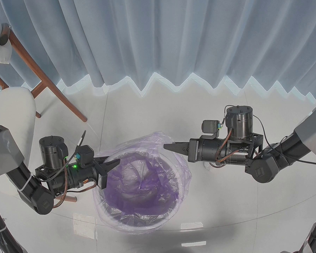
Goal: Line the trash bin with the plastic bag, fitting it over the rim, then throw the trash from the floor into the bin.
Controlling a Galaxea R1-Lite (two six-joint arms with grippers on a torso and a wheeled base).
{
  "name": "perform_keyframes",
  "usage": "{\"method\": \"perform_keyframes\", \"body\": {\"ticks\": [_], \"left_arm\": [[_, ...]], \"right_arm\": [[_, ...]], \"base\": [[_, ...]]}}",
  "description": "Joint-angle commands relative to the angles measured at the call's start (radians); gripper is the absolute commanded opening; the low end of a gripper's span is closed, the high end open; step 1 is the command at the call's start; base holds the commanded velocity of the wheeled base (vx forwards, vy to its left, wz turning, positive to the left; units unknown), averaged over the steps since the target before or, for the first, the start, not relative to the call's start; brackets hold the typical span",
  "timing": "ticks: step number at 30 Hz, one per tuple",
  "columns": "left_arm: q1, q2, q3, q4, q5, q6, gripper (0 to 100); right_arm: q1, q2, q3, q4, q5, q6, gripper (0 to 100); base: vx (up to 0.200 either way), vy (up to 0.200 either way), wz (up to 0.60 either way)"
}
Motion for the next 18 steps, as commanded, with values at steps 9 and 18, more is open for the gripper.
{"method": "perform_keyframes", "body": {"ticks": [9, 18], "left_arm": [[0.008, -0.005, 0.015, -0.050, -0.002, -0.003, 0], [-0.027, -0.072, 0.108, -0.092, -0.006, -0.011, 0]], "right_arm": [[-0.024, 0.044, 0.009, -0.009, -0.001, 0.002, 0], [-0.058, 0.070, -0.040, -0.015, 0.000, 0.039, 0]], "base": [[0.000, 0.000, 0.00], [0.000, 0.000, 0.00]]}}
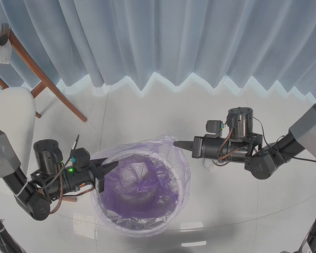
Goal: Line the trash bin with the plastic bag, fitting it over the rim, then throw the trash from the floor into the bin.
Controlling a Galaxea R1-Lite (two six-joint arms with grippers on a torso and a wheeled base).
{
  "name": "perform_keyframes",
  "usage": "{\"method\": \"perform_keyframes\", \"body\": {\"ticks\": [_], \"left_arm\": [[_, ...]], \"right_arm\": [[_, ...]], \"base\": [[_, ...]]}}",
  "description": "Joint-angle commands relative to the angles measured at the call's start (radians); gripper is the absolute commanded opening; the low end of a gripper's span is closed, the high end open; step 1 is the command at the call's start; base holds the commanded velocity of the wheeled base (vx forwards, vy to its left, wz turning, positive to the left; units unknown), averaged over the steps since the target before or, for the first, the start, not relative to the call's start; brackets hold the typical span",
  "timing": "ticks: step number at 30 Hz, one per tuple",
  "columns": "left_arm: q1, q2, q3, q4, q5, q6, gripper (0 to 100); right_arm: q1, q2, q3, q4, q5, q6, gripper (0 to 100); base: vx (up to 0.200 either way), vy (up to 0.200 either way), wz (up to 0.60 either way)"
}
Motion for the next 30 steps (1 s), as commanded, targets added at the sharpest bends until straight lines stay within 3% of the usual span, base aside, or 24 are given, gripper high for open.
{"method": "perform_keyframes", "body": {"ticks": [1, 14, 21, 22, 30], "left_arm": [[-0.026, -0.050, 0.033, -0.002, -0.001, -0.002, 0], [-0.013, -0.107, 0.014, -0.001, 0.002, -0.054, 0], [-0.010, -0.098, -0.007, 0.004, 0.007, -0.055, 0], [-0.009, -0.098, -0.009, 0.004, 0.007, -0.055, 0], [0.036, -0.041, -0.041, 0.007, 0.039, -0.094, 0]], "right_arm": [[-0.005, 0.029, -0.024, -0.003, 0.001, 0.011, 0], [-0.005, 0.134, -0.040, -0.105, -0.002, 0.011, 0], [-0.005, 0.132, -0.046, -0.108, -0.036, 0.015, 0], [-0.005, 0.131, -0.047, -0.112, -0.036, 0.017, 100], [-0.041, 0.086, 0.083, -0.296, -0.048, 0.164, 100]], "base": [[0.000, 0.000, 0.00], [0.000, 0.000, 0.00], [0.000, 0.000, 0.00], [0.000, 0.000, 0.00], [0.000, 0.000, 0.00]]}}
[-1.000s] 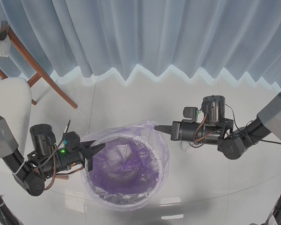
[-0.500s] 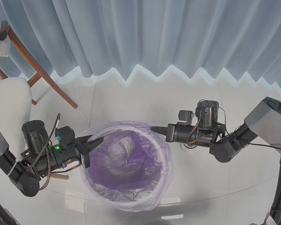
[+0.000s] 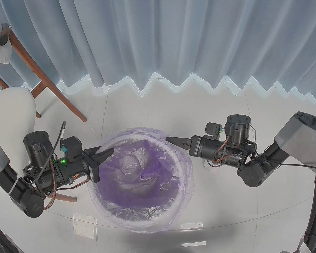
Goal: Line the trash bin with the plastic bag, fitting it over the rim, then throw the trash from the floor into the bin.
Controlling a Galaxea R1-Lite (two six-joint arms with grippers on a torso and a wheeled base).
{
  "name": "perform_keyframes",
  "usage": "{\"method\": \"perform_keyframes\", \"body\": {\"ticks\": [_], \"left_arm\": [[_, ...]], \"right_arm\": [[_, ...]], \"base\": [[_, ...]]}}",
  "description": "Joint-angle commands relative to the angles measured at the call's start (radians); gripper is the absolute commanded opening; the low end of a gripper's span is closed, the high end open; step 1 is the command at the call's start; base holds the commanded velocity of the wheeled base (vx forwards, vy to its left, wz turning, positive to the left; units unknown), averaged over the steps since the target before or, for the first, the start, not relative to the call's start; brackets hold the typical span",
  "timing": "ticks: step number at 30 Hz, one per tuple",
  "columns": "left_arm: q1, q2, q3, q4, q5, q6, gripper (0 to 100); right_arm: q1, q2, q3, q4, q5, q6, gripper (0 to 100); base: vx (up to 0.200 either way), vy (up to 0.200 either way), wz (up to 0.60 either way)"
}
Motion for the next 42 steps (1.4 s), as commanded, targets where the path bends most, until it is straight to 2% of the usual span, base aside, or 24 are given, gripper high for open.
{"method": "perform_keyframes", "body": {"ticks": [1, 6, 10, 15, 16, 17, 18, 20, 24, 31, 32, 35, 40, 42], "left_arm": [[0.032, 0.054, -0.030, 0.000, 0.030, -0.030, 0], [0.037, 0.117, -0.140, 0.007, 0.088, -0.207, 0], [0.027, 0.123, -0.194, 0.047, 0.133, -0.303, 0], [0.027, 0.123, -0.237, 0.072, 0.164, -0.403, 0], [0.029, 0.122, -0.238, 0.073, 0.164, -0.418, 0], [0.029, 0.122, -0.238, 0.073, 0.164, -0.418, 0], [0.031, 0.125, -0.237, 0.072, 0.165, -0.418, 0], [0.029, 0.129, -0.235, 0.072, 0.165, -0.418, 0], [0.031, 0.138, -0.238, 0.072, 0.167, -0.418, 0], [0.034, 0.198, -0.297, 0.061, 0.230, -0.422, 0], [0.034, 0.198, -0.297, 0.061, 0.230, -0.422, 0], [0.034, 0.200, -0.304, 0.064, 0.231, -0.422, 0], [0.029, 0.206, -0.329, 0.072, 0.234, -0.461, 0], [0.029, 0.206, -0.336, 0.072, 0.237, -0.469, 0]], "right_arm": [[-0.035, -0.026, 0.075, -0.048, -0.011, 0.027, 100], [-0.087, -0.017, 0.161, -0.058, -0.031, 0.028, 100], [-0.125, 0.001, 0.171, -0.070, -0.055, 0.041, 100], [-0.121, 0.013, 0.207, -0.107, -0.055, 0.143, 100], [-0.115, 0.020, 0.220, -0.160, -0.055, 0.180, 100], [-0.115, 0.020, 0.220, -0.160, -0.055, 0.180, 100], [-0.105, 0.043, 0.230, -0.252, -0.055, 0.206, 100], [-0.099, 0.058, 0.239, -0.312, -0.057, 0.220, 100], [-0.090, 0.059, 0.256, -0.332, -0.057, 0.226, 100], [-0.068, 0.050, 0.279, -0.397, -0.058, 0.364, 100], [-0.068, 0.050, 0.279, -0.397, -0.058, 0.364, 100], [-0.055, 0.052, 0.294, -0.490, -0.077, 0.438, 100], [-0.013, 0.056, 0.306, -0.553, -0.109, 0.550, 100], [-0.006, 0.058, 0.306, -0.558, -0.111, 0.561, 100]], "base": [[0.000, 0.000, 0.00], [0.000, 0.000, 0.00], [0.000, 0.000, 0.00], [0.000, 0.000, 0.00], [0.000, 0.000, 0.00], [0.000, 0.000, 0.00], [0.000, 0.000, 0.00], [0.000, 0.000, 0.00], [0.000, 0.000, 0.00], [0.000, 0.000, 0.00], [0.000, 0.000, 0.00], [0.000, 0.000, 0.00], [0.000, 0.000, 0.00], [0.000, 0.000, 0.00]]}}
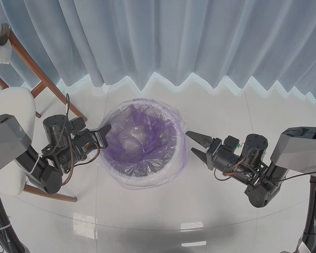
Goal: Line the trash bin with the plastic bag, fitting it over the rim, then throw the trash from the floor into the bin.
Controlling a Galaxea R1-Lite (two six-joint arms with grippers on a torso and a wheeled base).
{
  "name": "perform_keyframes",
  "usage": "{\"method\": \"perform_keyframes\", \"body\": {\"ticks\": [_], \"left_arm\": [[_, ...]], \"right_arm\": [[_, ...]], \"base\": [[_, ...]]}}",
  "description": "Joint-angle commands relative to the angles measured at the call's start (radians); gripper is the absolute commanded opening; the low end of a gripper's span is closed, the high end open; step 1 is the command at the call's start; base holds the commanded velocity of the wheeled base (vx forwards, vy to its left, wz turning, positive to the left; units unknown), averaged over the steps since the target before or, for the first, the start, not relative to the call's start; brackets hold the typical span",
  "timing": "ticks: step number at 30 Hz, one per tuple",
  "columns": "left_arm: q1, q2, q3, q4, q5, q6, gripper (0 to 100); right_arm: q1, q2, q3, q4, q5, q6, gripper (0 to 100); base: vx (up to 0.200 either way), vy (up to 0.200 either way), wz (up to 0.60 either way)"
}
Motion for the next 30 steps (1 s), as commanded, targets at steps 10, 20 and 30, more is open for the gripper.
{"method": "perform_keyframes", "body": {"ticks": [10, 20, 30], "left_arm": [[-0.002, 0.010, -0.038, 0.002, 0.012, -0.015, 0], [-0.008, 0.010, -0.035, 0.002, 0.013, -0.015, 0], [-0.008, -0.001, -0.049, 0.019, 0.013, -0.017, 0]], "right_arm": [[0.055, 0.033, -0.001, -0.026, -0.046, 0.025, 100], [0.060, 0.026, 0.000, -0.026, -0.055, 0.048, 0], [0.071, 0.069, 0.019, -0.023, -0.057, -0.049, 0]], "base": [[0.000, 0.000, 0.00], [0.000, 0.000, 0.00], [0.000, 0.000, 0.00]]}}
